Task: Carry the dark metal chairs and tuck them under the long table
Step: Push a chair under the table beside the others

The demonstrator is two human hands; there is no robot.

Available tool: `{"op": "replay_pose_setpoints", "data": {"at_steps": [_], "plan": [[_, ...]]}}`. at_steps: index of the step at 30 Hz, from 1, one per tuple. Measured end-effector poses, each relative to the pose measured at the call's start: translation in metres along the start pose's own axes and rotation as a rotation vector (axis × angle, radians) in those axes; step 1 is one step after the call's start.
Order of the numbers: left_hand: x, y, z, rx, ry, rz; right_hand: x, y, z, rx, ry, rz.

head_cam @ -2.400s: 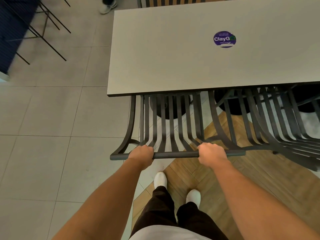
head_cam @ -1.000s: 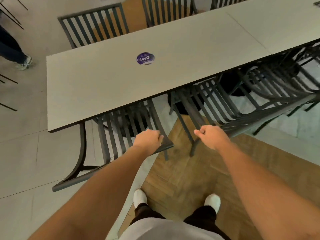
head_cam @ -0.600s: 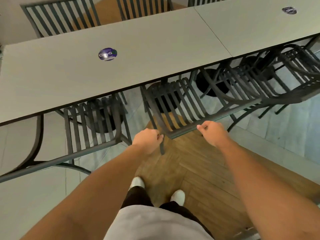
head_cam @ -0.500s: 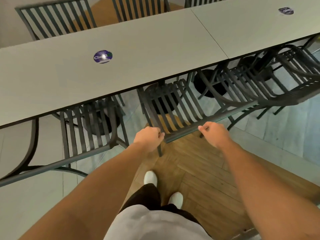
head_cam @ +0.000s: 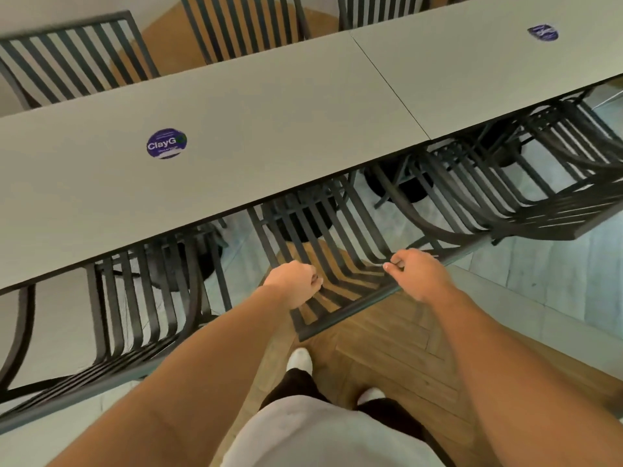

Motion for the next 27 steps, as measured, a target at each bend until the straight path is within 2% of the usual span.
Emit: {"op": "replay_pose_setpoints", "data": {"at_steps": [8,11,16,20,27], "plan": [[-0.002,0.030,0.024,0.104,0.033,-0.119,0.018,0.025,0.049,0.082,-0.165,-0.040],[-0.010,0.052,0.027,0.196,0.038,-0.152,0.019,0.038,0.060,0.148,-0.242,-0.076],[-0.039,0.094,0.020,0.365,-0.009,-0.360,0.013,0.072,0.064,0.294,-0.431,-0.184],[-0.059,0.119,0.015,0.447,-0.025,-0.434,0.015,0.094,0.071,0.408,-0.466,-0.301],[-0.083,0.122,0.024,0.478,-0.024,-0.269,0.005,0.102,0.085,0.502,-0.392,-0.499]]}}
Point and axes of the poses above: each hand's wrist, its own z-axis towards the middle knuckle, its own x-axis out of the back of the hand, y = z × x, the point moved 5 cm from there along z, towards the middle knuckle, and after that the axes turned 1 degree about -y, right-handed, at the moved point
